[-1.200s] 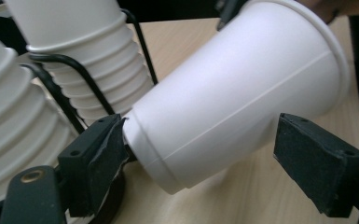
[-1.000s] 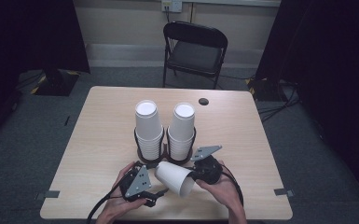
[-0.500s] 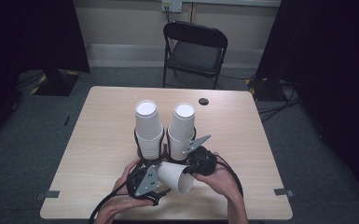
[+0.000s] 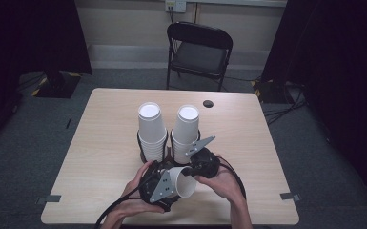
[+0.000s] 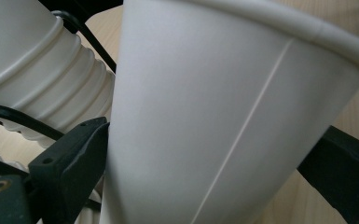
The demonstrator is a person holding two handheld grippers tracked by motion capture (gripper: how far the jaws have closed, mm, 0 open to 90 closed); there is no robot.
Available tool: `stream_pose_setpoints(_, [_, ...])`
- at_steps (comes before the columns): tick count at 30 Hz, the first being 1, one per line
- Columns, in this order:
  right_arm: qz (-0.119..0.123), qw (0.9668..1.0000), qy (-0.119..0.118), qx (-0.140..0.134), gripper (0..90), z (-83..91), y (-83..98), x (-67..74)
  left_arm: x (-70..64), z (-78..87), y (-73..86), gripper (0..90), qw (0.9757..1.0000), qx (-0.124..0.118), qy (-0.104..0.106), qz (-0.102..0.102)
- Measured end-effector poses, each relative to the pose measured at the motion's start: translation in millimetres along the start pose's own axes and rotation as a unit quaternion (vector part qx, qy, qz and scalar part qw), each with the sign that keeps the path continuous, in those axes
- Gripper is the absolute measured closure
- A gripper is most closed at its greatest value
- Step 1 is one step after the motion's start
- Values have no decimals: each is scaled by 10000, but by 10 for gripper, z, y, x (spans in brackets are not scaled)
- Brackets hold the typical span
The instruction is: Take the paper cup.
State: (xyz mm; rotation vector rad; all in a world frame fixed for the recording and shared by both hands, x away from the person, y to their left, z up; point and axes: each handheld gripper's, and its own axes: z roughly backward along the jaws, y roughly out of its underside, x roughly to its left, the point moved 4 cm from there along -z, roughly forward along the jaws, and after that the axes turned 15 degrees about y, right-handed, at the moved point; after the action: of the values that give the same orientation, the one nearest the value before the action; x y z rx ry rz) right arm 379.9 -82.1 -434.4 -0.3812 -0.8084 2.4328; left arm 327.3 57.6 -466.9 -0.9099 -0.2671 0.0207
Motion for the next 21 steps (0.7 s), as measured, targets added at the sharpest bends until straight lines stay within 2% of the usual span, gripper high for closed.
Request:
stream_pose_setpoints(3, [-90, 9999, -20, -65, 883, -7, -8, -8, 7, -12, -3, 44, 10000, -3, -67, -1])
stream_pose_setpoints(5, [-92, 9999, -17, -49, 883, -14, -10, -5, -3, -34, -19, 53, 10000, -2, -44, -29])
stream_pose_setpoints(6, [-125, 9999, -30, -30, 884, -29, -18, 5, -21, -65, -44, 64, 9999, -133, 13, -37])
stream_pose_setpoints(8, [-121, 9999, -57, -29, 883, -41, -23, 12, -30, -77, -54, 67, 9999, -105, 10, -43])
stream_pose_setpoints(9, [-156, 9999, -58, -8, 883, -60, -25, 19, -36, -102, -75, 63, 9998, -147, -86, -124])
stream_pose_setpoints(11, [-239, 9996, -117, 19, 885, -74, -19, 20, -40, -100, -94, 61, 9997, -98, -104, -174])
stream_pose_setpoints(14, [-295, 9994, -166, -9, 886, -83, -14, 23, -49, -103, -101, 58, 9997, -181, -115, -124])
stream_pose_setpoints(17, [-355, 9992, -140, 66, 884, -109, -2, 51, -63, -117, -109, 59, 9997, -105, -58, -224])
stream_pose_setpoints(21, [-363, 9991, -143, 153, 880, -130, -7, 67, -56, -130, -104, 63, 9997, -150, -14, -203])
